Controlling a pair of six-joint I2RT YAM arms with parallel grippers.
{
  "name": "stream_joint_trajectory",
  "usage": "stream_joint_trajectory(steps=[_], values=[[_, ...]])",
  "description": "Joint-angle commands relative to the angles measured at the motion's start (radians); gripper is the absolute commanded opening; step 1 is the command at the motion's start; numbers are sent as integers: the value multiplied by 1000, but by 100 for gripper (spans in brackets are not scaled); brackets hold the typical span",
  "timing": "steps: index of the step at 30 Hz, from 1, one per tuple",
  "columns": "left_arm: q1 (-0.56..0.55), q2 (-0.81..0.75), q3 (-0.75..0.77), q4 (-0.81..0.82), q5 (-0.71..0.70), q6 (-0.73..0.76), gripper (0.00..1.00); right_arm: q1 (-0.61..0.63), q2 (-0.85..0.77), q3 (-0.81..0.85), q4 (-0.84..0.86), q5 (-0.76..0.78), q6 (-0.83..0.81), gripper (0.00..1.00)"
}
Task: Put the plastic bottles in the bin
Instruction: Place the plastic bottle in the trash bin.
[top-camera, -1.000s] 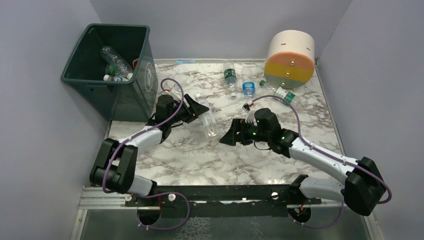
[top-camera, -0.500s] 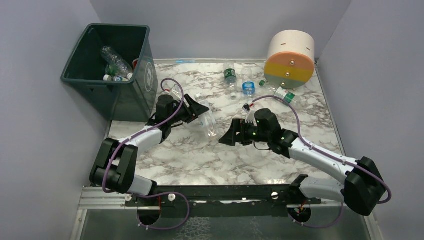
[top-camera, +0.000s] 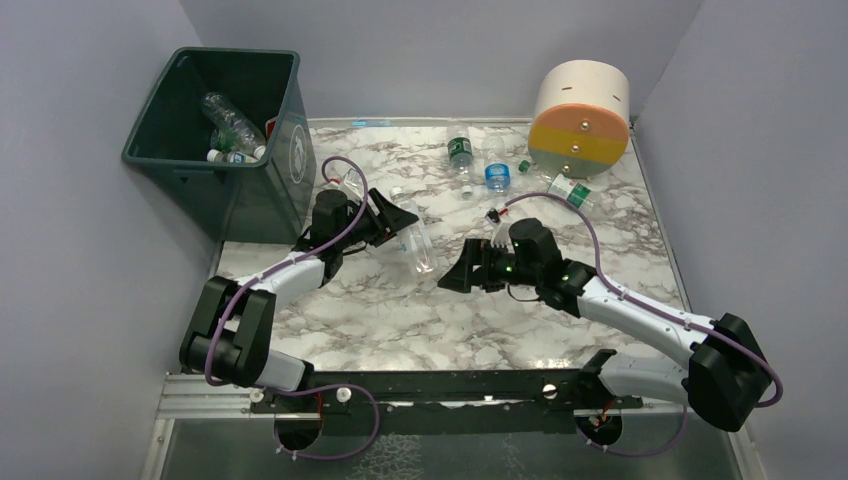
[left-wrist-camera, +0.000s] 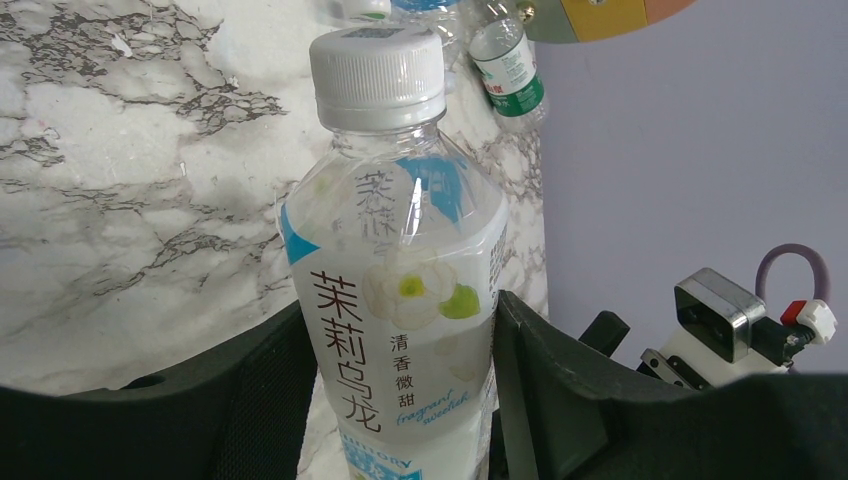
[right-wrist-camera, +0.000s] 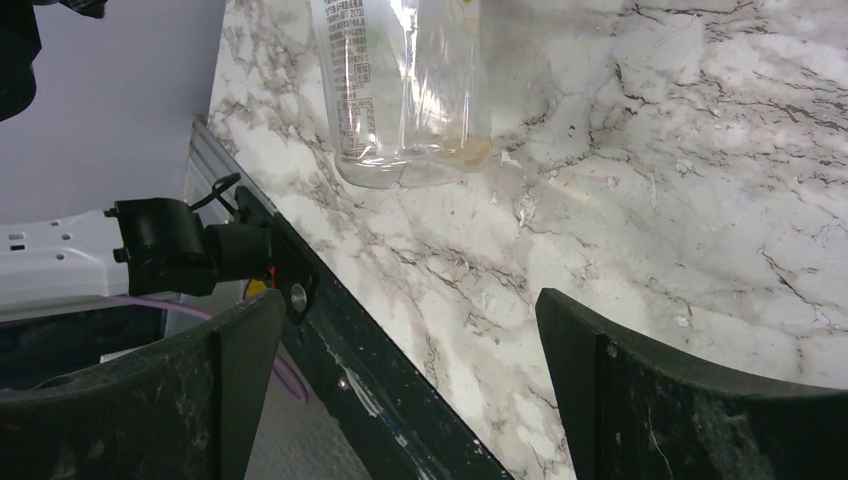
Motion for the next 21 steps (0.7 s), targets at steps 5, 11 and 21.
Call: stream_joint_trajectory(steps=[5,11,21], values=[[-7,3,33,36,0,11,61,5,9,-12,34,-22,5,99],[-7,2,34,36,0,10,61,6,12,-16,42,-25,7,99],[-8,2,35,36,-2,9,61,5,19,-23,58,-32,14,99]])
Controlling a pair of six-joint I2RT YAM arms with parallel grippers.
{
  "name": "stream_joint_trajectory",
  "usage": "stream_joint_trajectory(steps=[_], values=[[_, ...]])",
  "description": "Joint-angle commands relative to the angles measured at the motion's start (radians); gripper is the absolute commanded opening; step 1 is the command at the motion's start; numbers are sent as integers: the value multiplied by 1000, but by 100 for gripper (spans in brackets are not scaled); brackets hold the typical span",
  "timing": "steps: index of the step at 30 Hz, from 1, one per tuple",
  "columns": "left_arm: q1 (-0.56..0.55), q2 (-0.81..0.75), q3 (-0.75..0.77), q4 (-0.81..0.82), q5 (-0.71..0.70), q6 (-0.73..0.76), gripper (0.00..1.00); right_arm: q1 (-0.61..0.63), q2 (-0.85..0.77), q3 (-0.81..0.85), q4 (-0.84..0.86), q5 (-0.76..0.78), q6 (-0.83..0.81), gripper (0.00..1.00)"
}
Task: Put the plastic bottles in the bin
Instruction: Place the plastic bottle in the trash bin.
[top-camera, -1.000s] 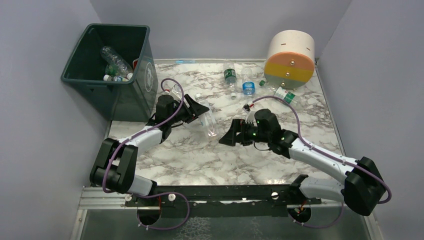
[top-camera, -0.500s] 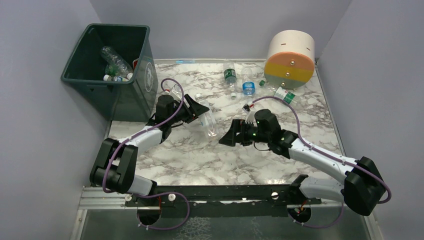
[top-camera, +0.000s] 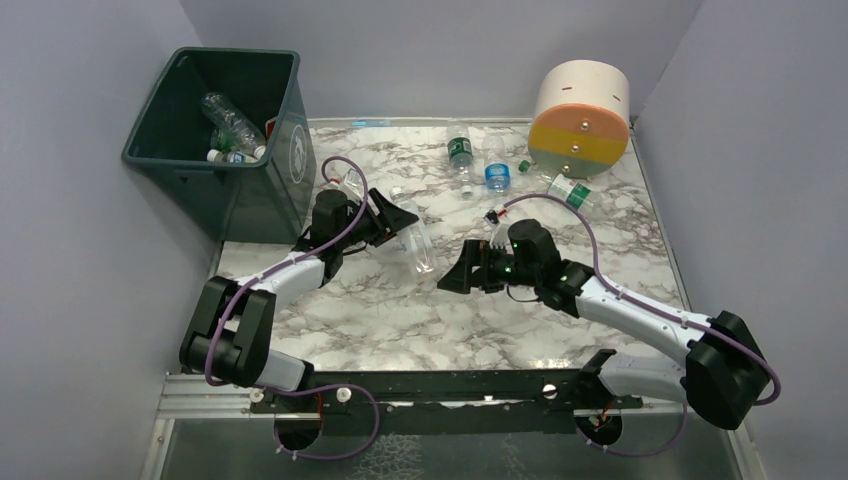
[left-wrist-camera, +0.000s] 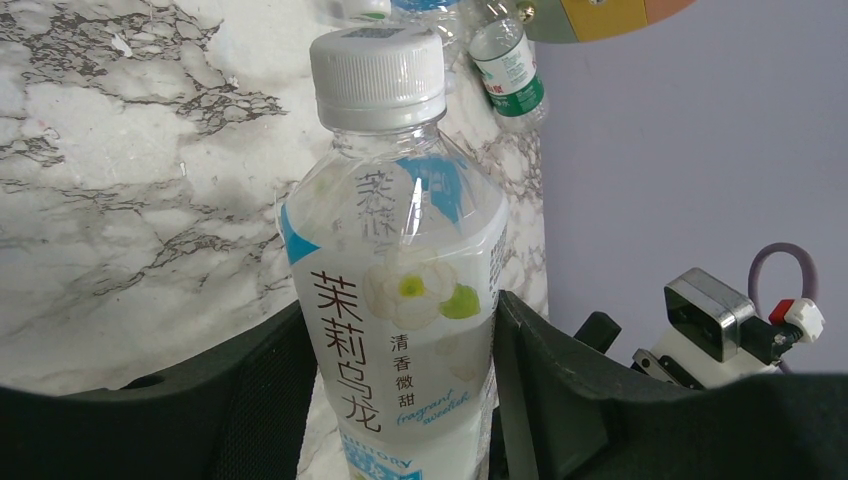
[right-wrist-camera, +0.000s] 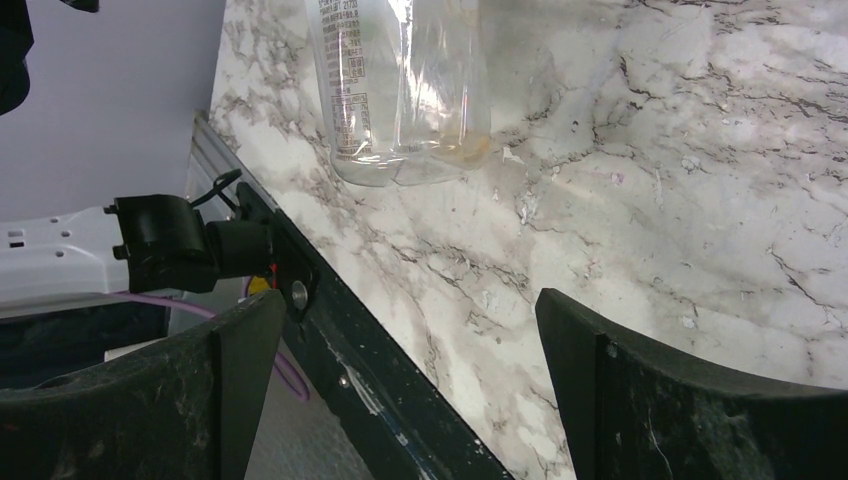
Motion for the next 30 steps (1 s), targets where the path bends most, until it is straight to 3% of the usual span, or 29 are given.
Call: stream_joint_trajectory(steps=[1,30], values=[[-8,3,35,36,-1,9,61,5,10,-15,40,-19,9,99],[-51,115,93,69,-3,20,61,5,69,0,38,-13,7,99]])
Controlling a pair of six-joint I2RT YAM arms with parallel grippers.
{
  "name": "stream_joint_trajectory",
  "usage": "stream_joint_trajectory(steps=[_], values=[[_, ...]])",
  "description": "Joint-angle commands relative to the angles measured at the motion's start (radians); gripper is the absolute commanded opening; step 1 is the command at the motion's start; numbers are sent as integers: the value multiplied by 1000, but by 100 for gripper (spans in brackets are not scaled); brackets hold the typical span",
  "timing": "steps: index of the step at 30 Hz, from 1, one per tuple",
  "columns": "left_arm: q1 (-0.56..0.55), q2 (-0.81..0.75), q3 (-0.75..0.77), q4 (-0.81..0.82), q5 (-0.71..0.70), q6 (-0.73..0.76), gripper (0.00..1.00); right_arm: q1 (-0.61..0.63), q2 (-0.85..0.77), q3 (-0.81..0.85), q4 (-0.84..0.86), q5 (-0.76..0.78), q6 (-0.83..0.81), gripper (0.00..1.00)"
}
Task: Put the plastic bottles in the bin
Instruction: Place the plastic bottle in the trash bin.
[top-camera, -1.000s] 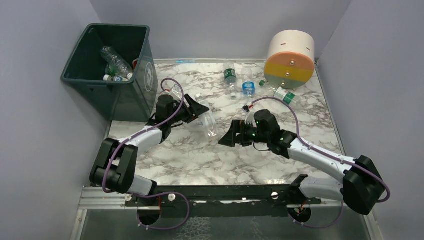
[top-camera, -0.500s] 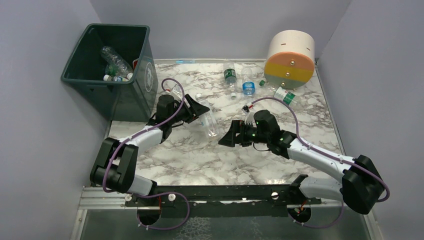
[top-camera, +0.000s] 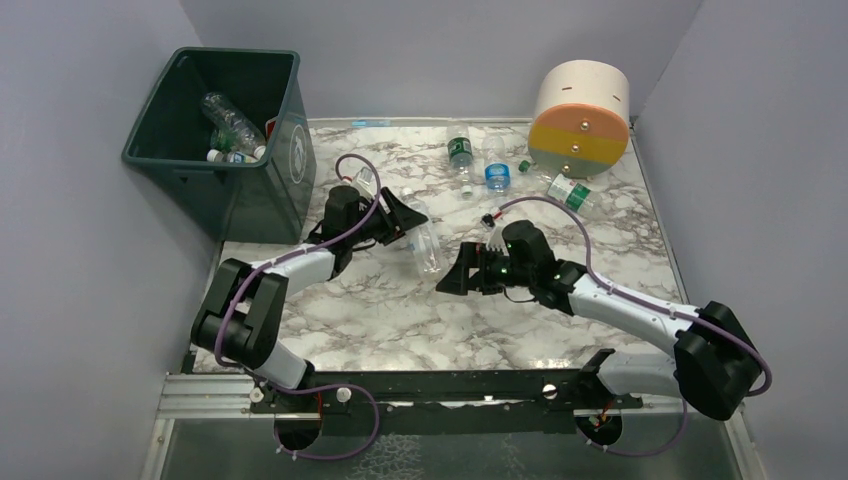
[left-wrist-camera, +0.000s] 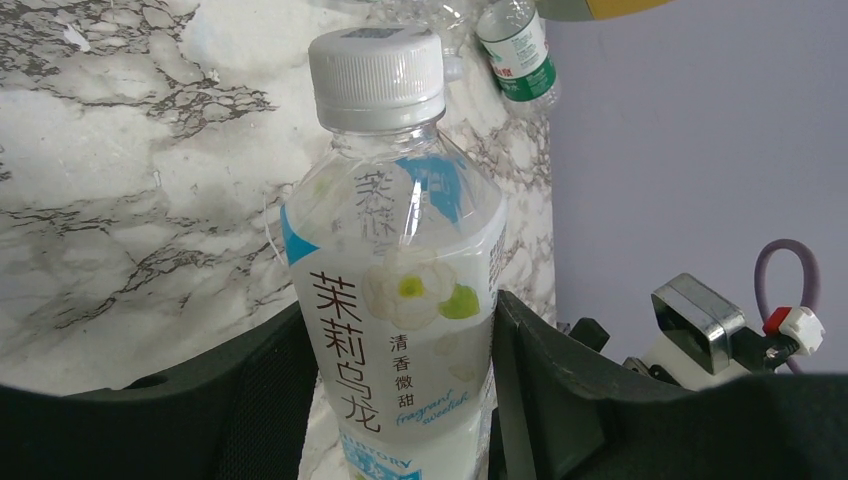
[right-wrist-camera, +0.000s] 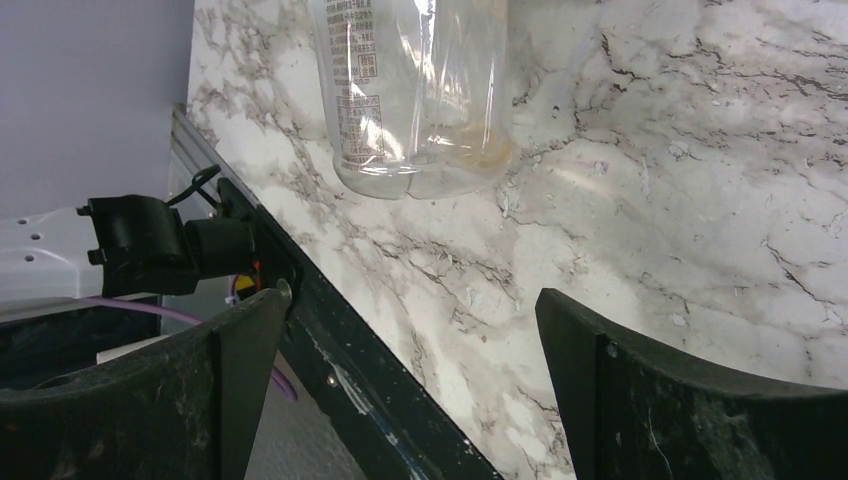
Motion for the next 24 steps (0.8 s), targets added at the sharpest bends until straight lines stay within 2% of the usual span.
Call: stream_joint_trajectory(steps=[1,24], values=[[-18,27,40,56,-2,15,61,4,18,8,19,-8,0,99],[-29,136,92,95,37,17,61,5,122,7,81,-15,7,99]])
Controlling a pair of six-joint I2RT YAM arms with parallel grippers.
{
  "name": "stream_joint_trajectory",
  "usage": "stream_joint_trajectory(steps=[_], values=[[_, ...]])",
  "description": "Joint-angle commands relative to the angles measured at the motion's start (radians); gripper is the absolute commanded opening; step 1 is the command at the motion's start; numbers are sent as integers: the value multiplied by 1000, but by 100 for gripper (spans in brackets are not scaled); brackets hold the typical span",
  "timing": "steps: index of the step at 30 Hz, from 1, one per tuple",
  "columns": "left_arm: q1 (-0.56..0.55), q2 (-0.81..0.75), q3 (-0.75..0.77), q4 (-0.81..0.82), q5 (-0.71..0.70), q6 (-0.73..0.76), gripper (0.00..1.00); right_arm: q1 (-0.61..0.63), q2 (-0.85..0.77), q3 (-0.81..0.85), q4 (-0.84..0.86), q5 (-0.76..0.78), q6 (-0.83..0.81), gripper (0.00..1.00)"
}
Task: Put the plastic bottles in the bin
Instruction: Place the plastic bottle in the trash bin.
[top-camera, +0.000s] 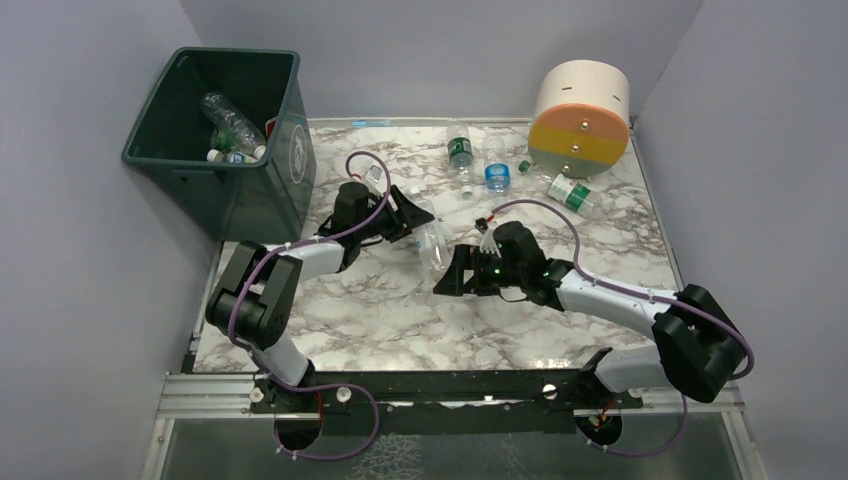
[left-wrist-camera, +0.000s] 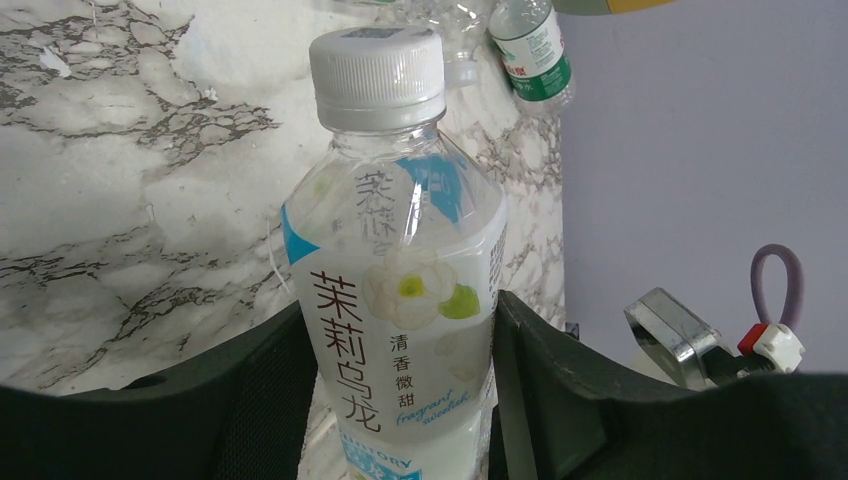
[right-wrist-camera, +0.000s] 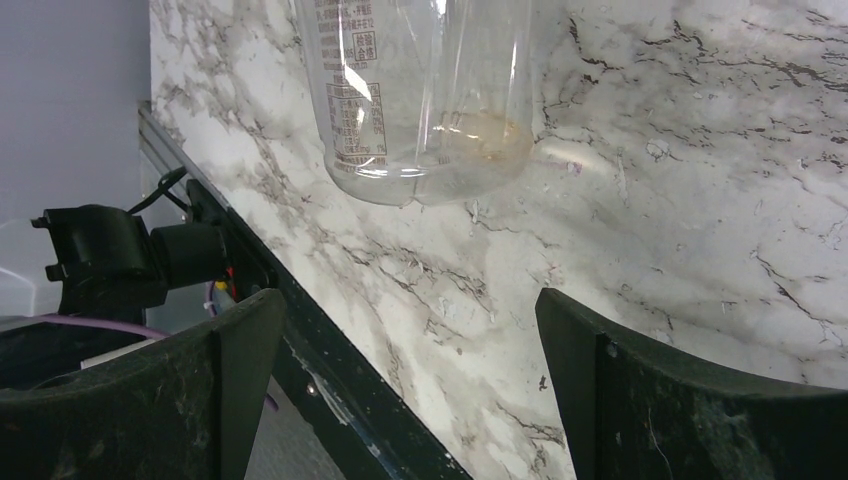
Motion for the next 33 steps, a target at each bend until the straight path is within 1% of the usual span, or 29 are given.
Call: stream_joint_trajectory(steps=[1,7,13,21,27,33], values=[[-6,17,32,50,34,11,61,5,18,8,43,-16,7,99],[-11,22,45,50,44,3,61,5,0,9,34,-21,13,99],[-48,0,74,50,33,-13,61,5,-81,-5,-13,-8,19,99],[-124,-40,79,50,3,-27,61,5,-224,-66,-48,-2,36,99],[-153,-80,87,42,-9,-34,61,5,-275,-76,-69,-7,52,99],[-169,-123,117,-2,-25,-24,61,5,-315,-84,-87,-10,59,99]])
